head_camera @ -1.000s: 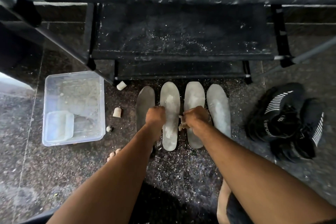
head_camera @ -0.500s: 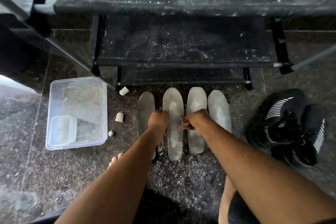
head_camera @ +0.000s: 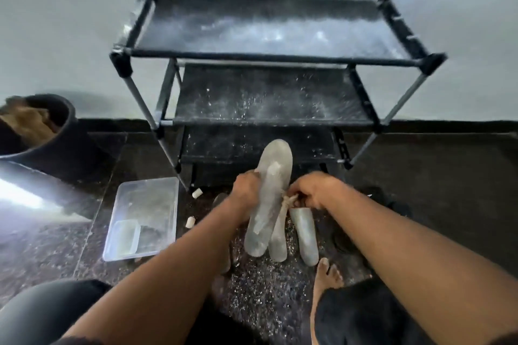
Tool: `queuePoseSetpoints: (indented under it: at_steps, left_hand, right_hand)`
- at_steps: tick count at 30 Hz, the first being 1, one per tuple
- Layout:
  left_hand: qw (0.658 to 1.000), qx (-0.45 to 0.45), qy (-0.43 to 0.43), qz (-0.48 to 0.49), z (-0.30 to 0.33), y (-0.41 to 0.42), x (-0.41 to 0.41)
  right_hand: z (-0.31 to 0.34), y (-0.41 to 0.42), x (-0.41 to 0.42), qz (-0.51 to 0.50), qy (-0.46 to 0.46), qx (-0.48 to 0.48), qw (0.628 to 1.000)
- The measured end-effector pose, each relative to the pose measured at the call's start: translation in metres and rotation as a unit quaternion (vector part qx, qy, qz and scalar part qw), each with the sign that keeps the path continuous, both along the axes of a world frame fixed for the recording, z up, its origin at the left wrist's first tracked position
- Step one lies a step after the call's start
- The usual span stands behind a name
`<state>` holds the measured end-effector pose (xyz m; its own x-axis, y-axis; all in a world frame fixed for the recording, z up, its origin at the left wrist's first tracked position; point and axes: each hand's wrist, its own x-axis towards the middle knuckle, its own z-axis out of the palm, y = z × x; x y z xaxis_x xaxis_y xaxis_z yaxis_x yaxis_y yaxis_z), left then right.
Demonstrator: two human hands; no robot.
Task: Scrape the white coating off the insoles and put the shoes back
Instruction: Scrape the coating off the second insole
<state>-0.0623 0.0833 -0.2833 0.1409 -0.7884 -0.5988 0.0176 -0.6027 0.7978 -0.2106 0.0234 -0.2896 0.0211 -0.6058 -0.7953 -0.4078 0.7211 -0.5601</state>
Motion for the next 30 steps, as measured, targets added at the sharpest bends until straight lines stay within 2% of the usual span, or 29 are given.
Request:
queuePoseSetpoints:
  at_steps: [3, 5, 10, 15, 19, 26, 30]
  left_hand:
    - [0.990, 0.024, 0.091, 0.103, 0.044, 0.008, -0.007]
    - [0.983, 0.026, 0.146, 0.104, 0.059, 0.014, -0.010]
    - [0.987, -0.021, 0.145, 0.061, 0.086, 0.034, -0.012]
    - [0.974, -0.043, 0.219, -0.028, 0.101, 0.056, -0.013]
    - [0.961, -0.053, 0.272, 0.012, 0.104, 0.075, -0.021]
    - [0.945, -0.129, 0.298, 0.050, 0.108, 0.104, -0.013]
    - [0.931, -0.137, 0.332, 0.068, 0.108, 0.104, -0.010]
  right_hand:
    - [0.059, 0.015, -0.007, 0.017, -0.004, -0.024, 1.000]
    - [0.084, 0.025, -0.010, 0.015, -0.006, -0.039, 0.999]
    - [0.119, 0.050, -0.020, 0.006, -0.024, -0.056, 0.998]
    - [0.137, 0.071, -0.030, 0.000, -0.067, -0.076, 0.995]
    - [0.149, 0.085, -0.034, -0.014, -0.087, -0.131, 0.987]
    - [0.171, 0.113, -0.040, 0.047, -0.154, -0.209, 0.965]
    - [0.169, 0.112, -0.037, 0.029, -0.181, -0.271, 0.945]
